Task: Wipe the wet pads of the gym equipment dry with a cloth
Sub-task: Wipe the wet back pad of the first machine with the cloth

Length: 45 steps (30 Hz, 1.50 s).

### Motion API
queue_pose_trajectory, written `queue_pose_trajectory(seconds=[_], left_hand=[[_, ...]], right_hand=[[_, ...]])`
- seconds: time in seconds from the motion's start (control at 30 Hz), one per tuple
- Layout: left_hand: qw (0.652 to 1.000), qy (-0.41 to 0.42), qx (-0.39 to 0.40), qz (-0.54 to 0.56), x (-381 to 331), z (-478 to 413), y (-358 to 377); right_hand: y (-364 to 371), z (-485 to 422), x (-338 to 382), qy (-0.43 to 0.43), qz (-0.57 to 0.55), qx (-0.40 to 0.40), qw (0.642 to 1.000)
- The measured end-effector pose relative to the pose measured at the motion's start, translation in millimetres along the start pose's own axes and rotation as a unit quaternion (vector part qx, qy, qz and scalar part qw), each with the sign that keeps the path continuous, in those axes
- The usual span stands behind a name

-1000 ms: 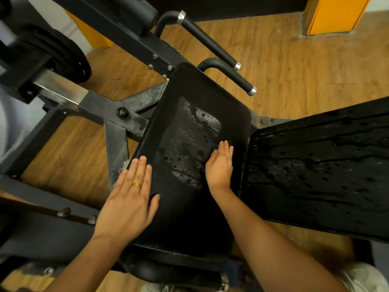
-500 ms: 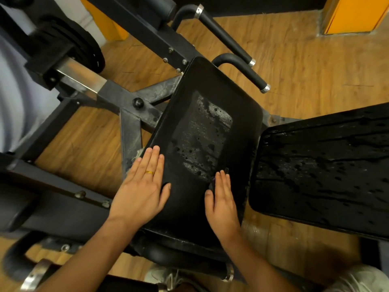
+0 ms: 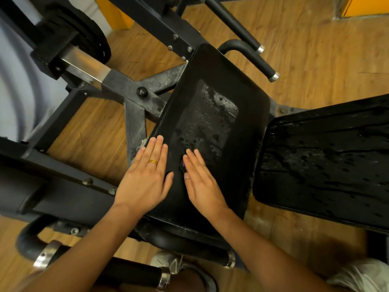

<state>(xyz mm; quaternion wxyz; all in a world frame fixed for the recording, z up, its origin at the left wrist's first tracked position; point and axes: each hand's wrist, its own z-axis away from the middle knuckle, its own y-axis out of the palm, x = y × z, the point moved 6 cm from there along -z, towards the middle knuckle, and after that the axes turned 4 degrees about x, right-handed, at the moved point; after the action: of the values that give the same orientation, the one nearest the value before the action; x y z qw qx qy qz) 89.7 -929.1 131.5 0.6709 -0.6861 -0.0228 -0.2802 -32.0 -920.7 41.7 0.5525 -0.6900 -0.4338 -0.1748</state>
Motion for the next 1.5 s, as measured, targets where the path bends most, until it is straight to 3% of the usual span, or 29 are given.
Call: queue_pose_trajectory(seconds=[0.27, 0.43, 0.6, 0.8, 1.04, 1.5], left_hand=[[1.0, 0.002, -0.006, 0.0, 0.6, 0.1, 0.3], [1.0, 0.004, -0.013, 0.003, 1.3, -0.3, 0.4], [1.0, 0.008, -0.011, 0.002, 1.0, 0.0, 1.4], [1.0, 0.006, 0.002, 0.012, 0.9, -0.6, 0.6], [1.0, 0.0, -0.004, 0.019, 1.2, -0.1, -0.6], [1.0, 0.002, -0.005, 0.027, 1.8, -0.4, 1.9]], right_hand=[[-6.2, 32.8, -30.4, -0.017, 0.007, 0.011, 1.0], [-10.1, -9.2, -11.1, -0.112, 0.015, 0.056, 0.992], [-11.6, -62.1, 12.4, -0.131, -0.002, 0.067, 0.989], [-15.3, -20.0, -13.2, -0.095, -0.007, 0.031, 0.995], [-20.8, 51.4, -80.8, 0.039, -0.007, -0.039, 0.998], [-7.0, 32.9, -49.8, 0.151, -0.048, -0.067, 0.985]])
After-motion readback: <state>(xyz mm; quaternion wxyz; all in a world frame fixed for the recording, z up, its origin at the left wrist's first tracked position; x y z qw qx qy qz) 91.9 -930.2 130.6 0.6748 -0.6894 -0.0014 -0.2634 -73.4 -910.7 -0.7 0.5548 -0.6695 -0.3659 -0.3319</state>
